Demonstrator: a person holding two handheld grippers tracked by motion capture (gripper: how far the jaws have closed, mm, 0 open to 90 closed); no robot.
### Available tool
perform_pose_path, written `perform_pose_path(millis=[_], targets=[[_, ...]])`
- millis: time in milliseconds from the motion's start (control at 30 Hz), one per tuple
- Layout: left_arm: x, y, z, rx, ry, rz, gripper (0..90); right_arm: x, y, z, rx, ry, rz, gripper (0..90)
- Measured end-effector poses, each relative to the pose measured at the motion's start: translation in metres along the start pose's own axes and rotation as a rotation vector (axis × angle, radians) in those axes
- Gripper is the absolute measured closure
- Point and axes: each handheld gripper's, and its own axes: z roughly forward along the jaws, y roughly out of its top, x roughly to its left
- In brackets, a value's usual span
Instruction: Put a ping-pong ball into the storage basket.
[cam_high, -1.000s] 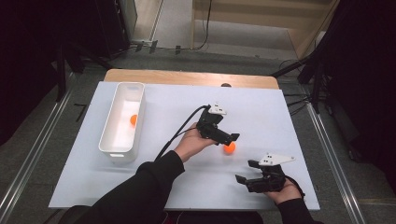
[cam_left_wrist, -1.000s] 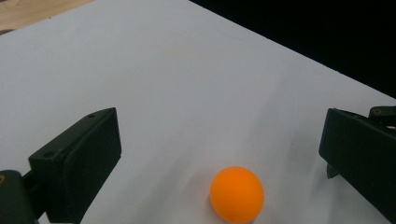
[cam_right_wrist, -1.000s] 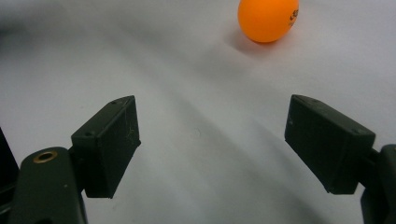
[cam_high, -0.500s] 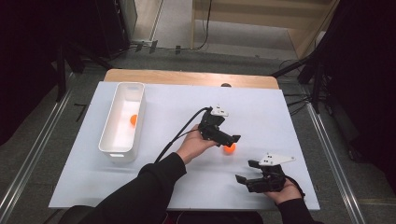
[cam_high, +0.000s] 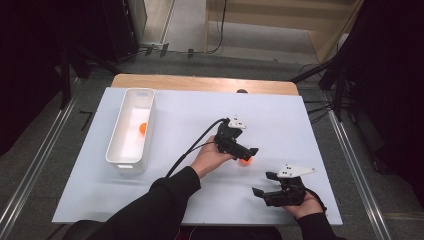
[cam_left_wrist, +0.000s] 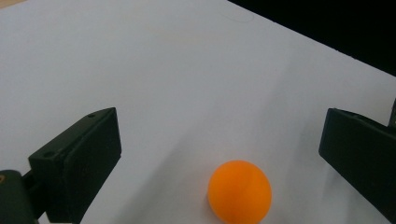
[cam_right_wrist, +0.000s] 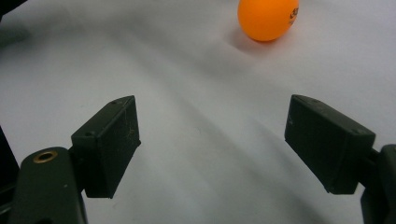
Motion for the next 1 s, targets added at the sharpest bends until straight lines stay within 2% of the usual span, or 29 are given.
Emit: perform_pose_path(millis=[300,533,800,1000], targets=[[0.003,-0.008,0.003,0.025,-0.004,-0.005,0.0,0.000,0.000,0.001,0.000,-0.001,-0.002,16.4],[0.001,-0.013,0.006,0.020,-0.002,-0.009,0.0,0.000,0.000,0.001,0.002,-0.002,-0.004,16.4],[0.001,-0.025,0.014,0.047,-0.014,-0.025,0.0,0.000,0.000,0.002,0.006,0.000,-0.004,16.4],[-0.002,-0.027,0.017,0.064,-0.019,0.004,0.0,0.000,0.000,0.002,0.008,0.001,0.000,16.4]])
